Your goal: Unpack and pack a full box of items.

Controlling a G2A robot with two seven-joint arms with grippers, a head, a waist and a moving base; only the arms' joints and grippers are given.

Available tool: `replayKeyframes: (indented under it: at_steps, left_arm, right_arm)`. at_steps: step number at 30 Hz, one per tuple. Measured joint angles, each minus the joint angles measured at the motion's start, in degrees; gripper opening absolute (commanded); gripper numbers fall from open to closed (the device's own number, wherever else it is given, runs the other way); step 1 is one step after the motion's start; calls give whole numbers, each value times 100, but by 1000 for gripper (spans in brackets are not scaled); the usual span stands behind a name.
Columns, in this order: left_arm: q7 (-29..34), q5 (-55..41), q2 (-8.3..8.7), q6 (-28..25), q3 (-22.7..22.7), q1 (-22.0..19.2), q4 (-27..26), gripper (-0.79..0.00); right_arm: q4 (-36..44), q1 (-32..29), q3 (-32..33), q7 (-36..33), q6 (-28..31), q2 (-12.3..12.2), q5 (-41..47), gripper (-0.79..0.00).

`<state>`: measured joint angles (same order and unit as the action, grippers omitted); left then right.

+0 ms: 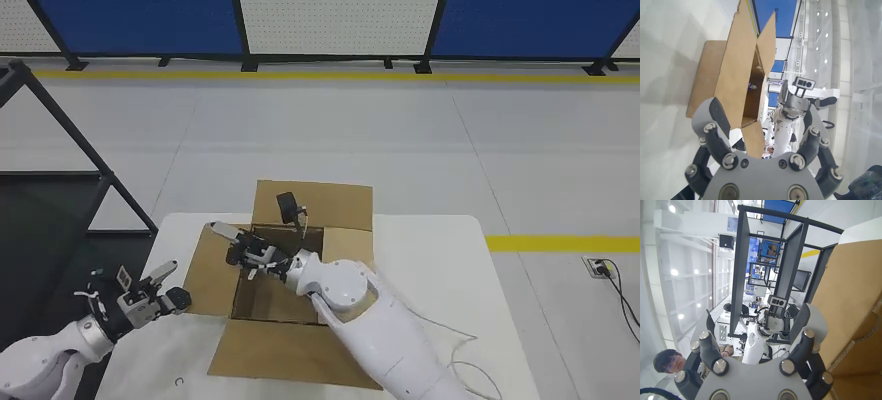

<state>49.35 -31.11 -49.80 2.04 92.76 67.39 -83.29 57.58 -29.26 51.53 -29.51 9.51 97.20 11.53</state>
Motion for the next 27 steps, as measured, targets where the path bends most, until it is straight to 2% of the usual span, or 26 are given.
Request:
replayKeyframes:
  at_steps: [7, 11, 16, 22, 27]
  left_arm:
    - [108, 370, -55, 107, -559, -367, 230, 0]
    - [269, 501, -75, 104, -772, -496, 243, 0]
    - [444, 624, -89, 105, -945, -549, 207, 0]
    - [469, 729, -108, 106, -1088, -586, 194, 0]
    - [416, 597, -107, 47, -975, -590, 209, 0]
  right_arm:
    - [2072, -1526, 863, -54, -522, -415, -709, 0]
    - [2740, -2039, 1099, -117, -663, -518, -888, 0]
    - [3113, -2313, 1220, -134, -739, -581, -972, 0]
    - [3208, -2363, 1262, -143, -748, -614, -970, 0]
    - [3222, -2326, 1271, -166, -753, -631, -948, 0]
